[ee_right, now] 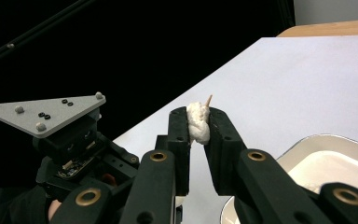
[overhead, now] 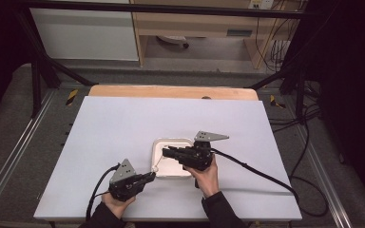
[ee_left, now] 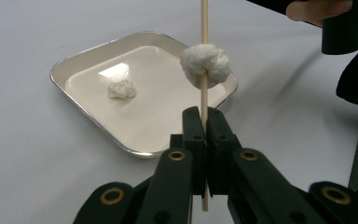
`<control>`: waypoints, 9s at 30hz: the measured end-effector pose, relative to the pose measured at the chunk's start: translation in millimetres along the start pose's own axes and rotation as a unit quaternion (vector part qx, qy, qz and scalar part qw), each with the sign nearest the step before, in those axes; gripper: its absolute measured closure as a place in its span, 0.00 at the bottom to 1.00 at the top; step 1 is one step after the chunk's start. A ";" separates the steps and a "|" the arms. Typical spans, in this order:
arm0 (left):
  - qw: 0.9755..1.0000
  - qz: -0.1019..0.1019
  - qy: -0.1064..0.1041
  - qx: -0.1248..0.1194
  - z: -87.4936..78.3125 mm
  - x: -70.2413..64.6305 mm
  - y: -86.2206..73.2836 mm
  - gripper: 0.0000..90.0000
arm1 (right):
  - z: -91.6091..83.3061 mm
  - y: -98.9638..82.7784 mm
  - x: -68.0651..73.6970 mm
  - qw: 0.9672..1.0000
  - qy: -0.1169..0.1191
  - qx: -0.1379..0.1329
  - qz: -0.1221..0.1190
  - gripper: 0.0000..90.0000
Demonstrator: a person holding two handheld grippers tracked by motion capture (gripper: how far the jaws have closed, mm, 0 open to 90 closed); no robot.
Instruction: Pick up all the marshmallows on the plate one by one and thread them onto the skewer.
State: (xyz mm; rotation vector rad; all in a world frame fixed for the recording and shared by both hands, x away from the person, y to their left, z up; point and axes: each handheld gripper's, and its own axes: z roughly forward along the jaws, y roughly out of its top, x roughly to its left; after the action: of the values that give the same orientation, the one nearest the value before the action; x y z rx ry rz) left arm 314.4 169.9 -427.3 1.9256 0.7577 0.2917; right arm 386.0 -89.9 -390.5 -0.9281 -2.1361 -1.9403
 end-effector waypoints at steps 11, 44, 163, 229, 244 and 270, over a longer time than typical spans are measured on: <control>1.000 0.003 0.002 0.006 3.2 -1.0 -0.3 0.98 | -1.0 -4.3 -0.3 1.000 -0.001 0.003 0.001 0.90; 1.000 -0.009 -0.004 0.001 12.7 0.6 2.5 0.98 | 12.5 -29.3 -1.5 0.998 0.003 0.069 0.011 0.76; 1.000 -0.020 0.010 0.019 -15.9 28.9 0.1 0.98 | 45.1 4.9 -37.0 0.958 -0.134 0.222 -0.125 0.77; 0.999 0.019 -0.036 0.018 -5.3 5.5 2.9 0.98 | -27.7 21.9 -18.1 0.999 0.005 0.028 -0.017 0.79; 0.997 0.044 -0.027 0.061 0.0 3.6 4.4 0.99 | -21.4 15.2 -18.9 0.999 0.021 0.043 -0.001 0.85; 0.996 0.046 -0.017 0.080 5.6 -0.5 4.7 0.99 | -7.7 -5.8 -17.3 0.997 0.024 0.072 0.000 0.89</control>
State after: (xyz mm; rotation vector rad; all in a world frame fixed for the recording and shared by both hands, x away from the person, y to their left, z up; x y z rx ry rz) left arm 318.7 164.1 -425.7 2.1165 0.6880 0.2606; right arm 394.6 -103.3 -402.2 -0.8466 -2.2128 -1.7633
